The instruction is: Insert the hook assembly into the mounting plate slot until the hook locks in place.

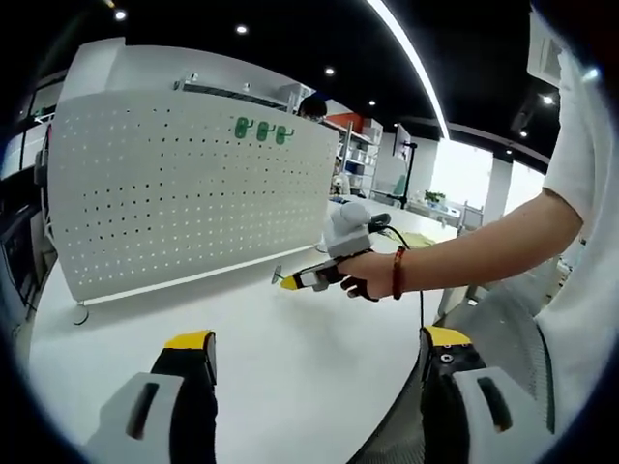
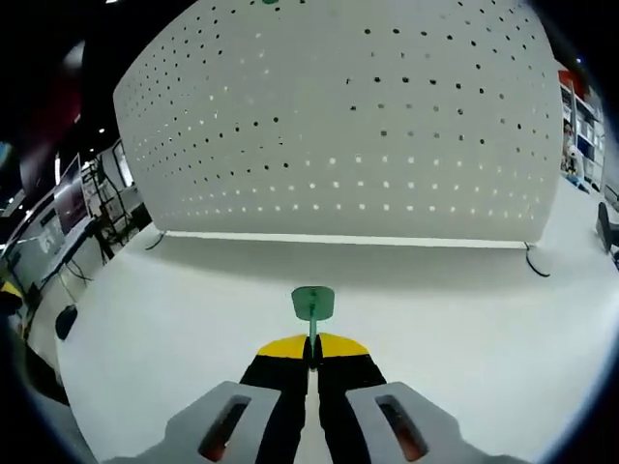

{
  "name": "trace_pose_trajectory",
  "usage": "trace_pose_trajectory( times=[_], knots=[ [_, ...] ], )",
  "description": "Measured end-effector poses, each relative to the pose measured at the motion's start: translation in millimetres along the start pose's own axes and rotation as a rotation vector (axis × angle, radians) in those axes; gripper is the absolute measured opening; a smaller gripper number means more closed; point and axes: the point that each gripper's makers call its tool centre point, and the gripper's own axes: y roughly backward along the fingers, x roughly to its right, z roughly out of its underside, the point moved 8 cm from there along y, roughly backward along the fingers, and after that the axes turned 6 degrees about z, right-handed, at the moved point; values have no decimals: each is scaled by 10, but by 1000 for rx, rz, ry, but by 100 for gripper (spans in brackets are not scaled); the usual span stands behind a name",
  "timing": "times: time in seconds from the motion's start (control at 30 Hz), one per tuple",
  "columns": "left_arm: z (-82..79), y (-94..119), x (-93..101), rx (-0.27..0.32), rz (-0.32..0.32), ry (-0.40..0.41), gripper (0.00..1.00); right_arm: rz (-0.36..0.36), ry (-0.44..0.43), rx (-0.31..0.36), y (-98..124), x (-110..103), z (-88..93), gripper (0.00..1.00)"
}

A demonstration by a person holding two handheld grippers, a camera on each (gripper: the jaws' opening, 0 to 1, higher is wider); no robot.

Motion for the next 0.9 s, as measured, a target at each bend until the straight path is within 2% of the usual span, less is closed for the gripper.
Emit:
trace_pose_trajectory(
  times=[0.6,0.9],
  knots=[
    [-67,88,34,49,-6,-8,82,-48,53,36,335,-256,-67,1],
    [-76,165,63,77,-31,-11,84,-94,82,74,507,-407,-127,1]
  ],
)
